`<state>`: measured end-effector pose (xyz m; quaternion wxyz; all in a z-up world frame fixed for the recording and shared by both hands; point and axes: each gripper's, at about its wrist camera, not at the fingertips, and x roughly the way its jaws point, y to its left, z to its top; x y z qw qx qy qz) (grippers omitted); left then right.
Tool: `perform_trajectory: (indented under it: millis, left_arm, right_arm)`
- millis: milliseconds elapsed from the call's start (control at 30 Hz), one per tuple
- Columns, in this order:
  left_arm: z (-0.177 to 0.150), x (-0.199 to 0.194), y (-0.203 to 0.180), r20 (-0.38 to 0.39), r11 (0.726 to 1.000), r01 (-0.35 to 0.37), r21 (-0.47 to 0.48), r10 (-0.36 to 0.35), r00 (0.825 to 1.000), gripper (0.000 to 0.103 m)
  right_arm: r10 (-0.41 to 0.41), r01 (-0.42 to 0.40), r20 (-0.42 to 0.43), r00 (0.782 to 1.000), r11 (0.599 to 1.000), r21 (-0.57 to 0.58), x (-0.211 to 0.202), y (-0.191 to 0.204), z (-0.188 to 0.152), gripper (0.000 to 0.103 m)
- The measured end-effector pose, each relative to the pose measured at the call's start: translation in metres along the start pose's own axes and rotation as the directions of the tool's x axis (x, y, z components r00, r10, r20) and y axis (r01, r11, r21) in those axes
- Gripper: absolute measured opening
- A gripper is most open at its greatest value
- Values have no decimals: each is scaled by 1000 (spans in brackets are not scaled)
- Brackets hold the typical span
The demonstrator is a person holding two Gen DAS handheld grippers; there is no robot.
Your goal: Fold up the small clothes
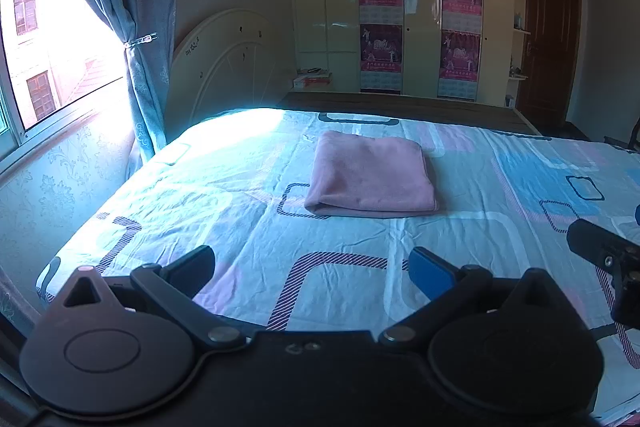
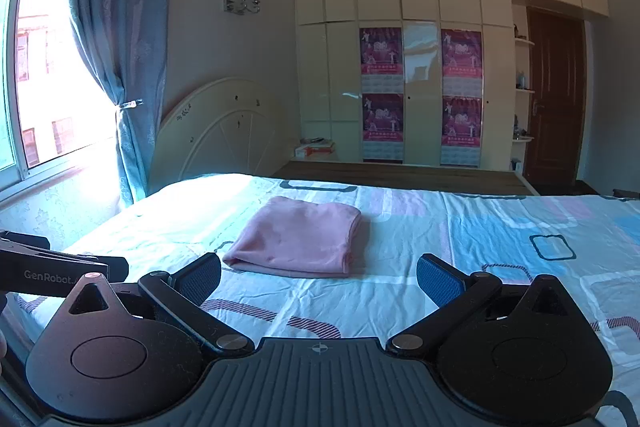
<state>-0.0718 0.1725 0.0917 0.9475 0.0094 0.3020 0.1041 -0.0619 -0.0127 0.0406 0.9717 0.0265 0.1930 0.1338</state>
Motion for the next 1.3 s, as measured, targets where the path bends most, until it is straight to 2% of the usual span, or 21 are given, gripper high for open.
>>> perform_trajectory:
  millis: [867,1200,1300]
  left_arm:
    - [4,9,-3,-20,1000,11,8,-11,1000,103]
    - [5,28,-13,-17,999,41,30,-41,999,102]
    - [9,44,-14,-45,998,58,19,-57,997,103]
  right_arm:
    - [5,-5,-21,1000,1000,7,8,-3,-3,103]
    - [-5,6,-40,999,1000,20,18,-14,-4,103]
    - [-14,16,-49,999,999,30,23,-21,-6,103]
